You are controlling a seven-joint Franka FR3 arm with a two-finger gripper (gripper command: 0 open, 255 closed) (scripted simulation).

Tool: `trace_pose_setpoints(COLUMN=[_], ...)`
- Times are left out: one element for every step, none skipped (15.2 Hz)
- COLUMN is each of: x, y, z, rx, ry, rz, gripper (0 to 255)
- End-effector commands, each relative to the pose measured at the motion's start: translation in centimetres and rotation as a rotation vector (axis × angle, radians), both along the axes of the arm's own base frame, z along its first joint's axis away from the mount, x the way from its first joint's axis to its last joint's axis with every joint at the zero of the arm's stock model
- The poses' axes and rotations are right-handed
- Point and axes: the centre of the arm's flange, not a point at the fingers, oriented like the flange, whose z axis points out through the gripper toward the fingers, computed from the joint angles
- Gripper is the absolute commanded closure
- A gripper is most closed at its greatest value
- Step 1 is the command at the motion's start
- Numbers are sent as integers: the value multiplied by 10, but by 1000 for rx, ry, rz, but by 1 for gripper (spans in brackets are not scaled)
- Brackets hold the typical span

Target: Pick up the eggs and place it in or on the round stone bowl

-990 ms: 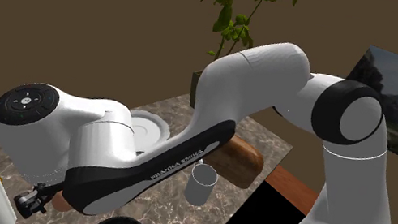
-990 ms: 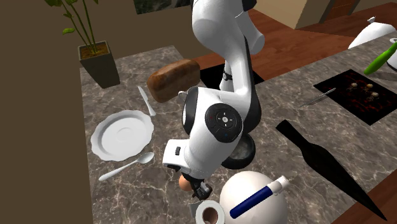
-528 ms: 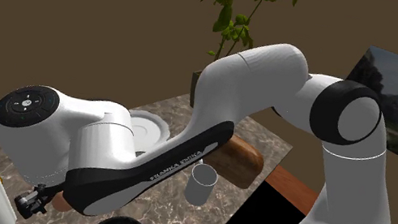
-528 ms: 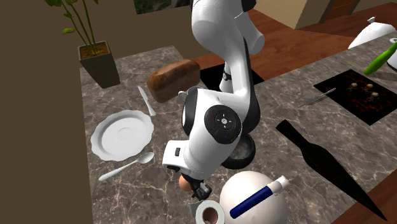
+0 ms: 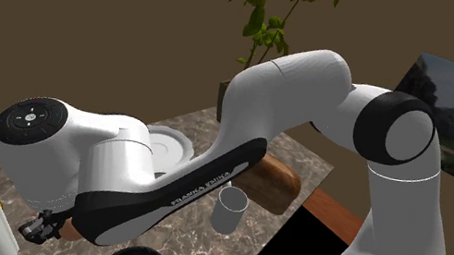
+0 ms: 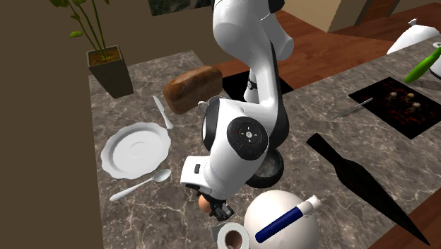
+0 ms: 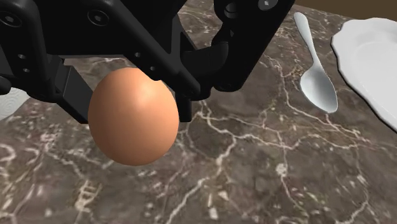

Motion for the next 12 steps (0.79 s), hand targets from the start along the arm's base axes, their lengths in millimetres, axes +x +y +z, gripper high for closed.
trace_pose_setpoints(x=[0,0,0,0,0,0,0,0,0,0,0,0], y=[0,0,0,0,0,0,0,0,0,0,0,0], z=[0,0,5,11,16,21,26,32,37,42,48,53], rx=[0,0,0,0,0,0,0,0,0,0,0,0], ry=[0,0,0,0,0,0,0,0,0,0,0,0], rz=[0,0,0,0,0,0,0,0,0,0,0,0], gripper=[255,255,255,255,255,255,255,255,255,255,255,255])
